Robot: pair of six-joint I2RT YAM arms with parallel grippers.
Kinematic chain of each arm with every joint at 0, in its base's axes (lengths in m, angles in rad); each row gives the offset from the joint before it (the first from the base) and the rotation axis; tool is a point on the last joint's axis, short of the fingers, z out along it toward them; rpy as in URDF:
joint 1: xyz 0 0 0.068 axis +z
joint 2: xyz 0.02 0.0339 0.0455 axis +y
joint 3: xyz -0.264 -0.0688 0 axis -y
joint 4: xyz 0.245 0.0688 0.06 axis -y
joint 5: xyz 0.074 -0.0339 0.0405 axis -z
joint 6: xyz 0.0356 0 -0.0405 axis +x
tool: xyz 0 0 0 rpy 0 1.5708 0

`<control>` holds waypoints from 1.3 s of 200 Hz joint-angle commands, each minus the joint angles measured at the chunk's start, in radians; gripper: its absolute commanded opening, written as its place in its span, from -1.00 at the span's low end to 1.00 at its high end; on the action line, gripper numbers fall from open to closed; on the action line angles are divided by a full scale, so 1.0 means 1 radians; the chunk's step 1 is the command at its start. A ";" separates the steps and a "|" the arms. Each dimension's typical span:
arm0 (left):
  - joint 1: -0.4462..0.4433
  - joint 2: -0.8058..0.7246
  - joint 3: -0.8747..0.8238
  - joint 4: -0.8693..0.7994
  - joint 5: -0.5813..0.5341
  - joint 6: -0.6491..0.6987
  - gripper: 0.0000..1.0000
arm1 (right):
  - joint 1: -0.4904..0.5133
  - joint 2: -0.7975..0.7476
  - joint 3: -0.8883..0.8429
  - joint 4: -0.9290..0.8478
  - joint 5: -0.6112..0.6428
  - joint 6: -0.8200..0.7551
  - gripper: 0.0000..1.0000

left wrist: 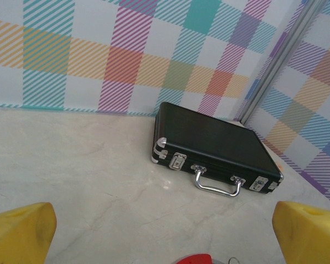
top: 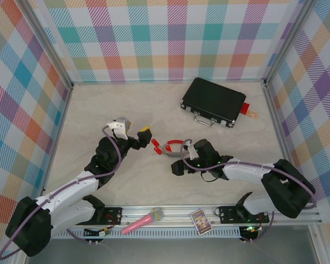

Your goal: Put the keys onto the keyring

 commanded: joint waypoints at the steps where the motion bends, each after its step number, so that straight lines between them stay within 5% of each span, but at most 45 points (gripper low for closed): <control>1: 0.010 -0.027 -0.014 -0.018 -0.009 -0.006 0.99 | 0.005 -0.063 -0.020 -0.089 0.126 -0.017 0.98; 108: 0.010 -0.009 0.010 -0.067 -0.024 -0.001 0.99 | -0.033 -0.167 -0.056 -0.118 0.259 -0.005 0.98; 178: 0.031 0.048 0.114 -0.403 -0.339 -0.004 1.00 | -0.129 -0.350 -0.034 -0.193 0.440 -0.036 0.98; 260: 0.106 0.042 0.089 -0.493 -0.452 -0.017 0.99 | -0.258 -0.445 -0.041 -0.175 0.622 -0.017 0.98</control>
